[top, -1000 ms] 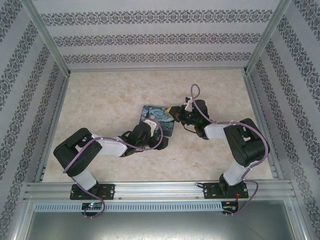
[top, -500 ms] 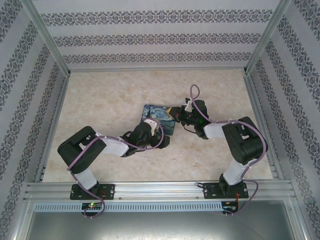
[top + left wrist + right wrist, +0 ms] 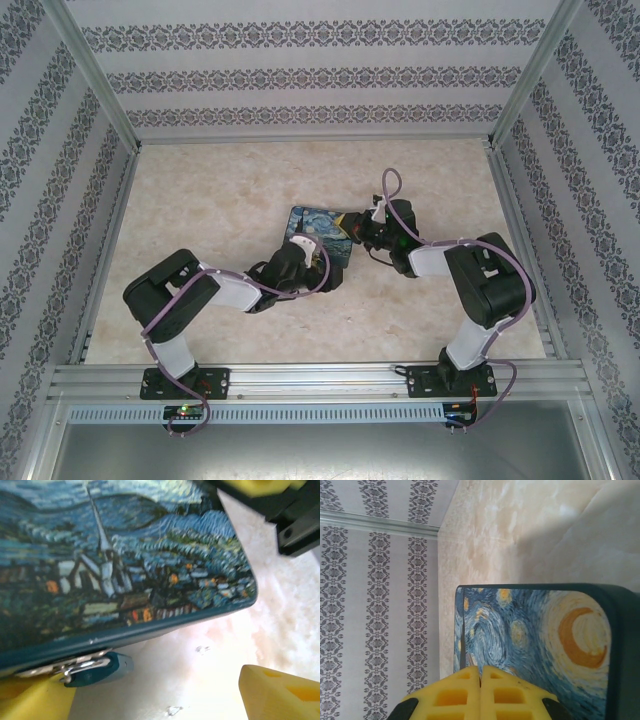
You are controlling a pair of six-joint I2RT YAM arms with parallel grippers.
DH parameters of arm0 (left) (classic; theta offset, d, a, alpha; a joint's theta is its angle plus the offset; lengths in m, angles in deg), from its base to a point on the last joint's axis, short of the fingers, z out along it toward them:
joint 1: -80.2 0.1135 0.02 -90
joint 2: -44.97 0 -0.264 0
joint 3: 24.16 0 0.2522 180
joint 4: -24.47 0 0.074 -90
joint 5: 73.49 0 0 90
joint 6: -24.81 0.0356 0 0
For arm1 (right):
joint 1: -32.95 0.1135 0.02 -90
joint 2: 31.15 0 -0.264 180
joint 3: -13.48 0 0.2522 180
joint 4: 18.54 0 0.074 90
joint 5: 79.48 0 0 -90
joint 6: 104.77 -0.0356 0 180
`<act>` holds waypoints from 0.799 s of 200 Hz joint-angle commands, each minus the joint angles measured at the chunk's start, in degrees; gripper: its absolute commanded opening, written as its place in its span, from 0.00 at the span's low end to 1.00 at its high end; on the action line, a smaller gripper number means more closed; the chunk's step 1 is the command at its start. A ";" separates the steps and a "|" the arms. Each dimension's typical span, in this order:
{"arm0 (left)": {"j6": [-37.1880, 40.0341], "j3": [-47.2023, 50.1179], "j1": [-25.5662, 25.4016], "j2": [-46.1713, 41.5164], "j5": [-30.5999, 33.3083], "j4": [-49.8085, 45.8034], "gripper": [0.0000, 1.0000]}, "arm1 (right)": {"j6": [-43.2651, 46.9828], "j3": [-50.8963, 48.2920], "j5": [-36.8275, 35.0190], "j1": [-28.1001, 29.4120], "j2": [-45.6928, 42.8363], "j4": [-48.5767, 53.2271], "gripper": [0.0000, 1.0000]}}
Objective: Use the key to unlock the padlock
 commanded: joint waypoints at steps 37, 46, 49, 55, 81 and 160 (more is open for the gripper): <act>-10.38 0.02 0.28 3.67 -2.23 12.24 0.83 | 0.24 0.48 0.79 -0.68 2.03 -3.08 0.00; -11.31 0.26 0.25 4.24 -2.05 13.13 0.83 | 0.15 0.41 0.74 -0.69 2.03 -3.18 0.00; -11.57 0.39 0.24 4.41 -2.03 13.42 0.83 | 0.14 0.35 0.79 -0.69 2.03 -3.19 0.00; -12.06 0.49 0.24 4.79 -1.99 13.97 0.83 | 0.19 0.33 0.79 -0.70 2.03 -3.27 0.00; -12.97 0.81 0.19 6.07 -1.66 15.05 0.82 | 0.23 0.02 0.97 -1.02 1.99 -3.54 0.00; -16.22 1.59 0.24 9.51 0.57 17.94 0.65 | 0.07 -0.46 1.24 -1.40 2.22 -4.02 0.00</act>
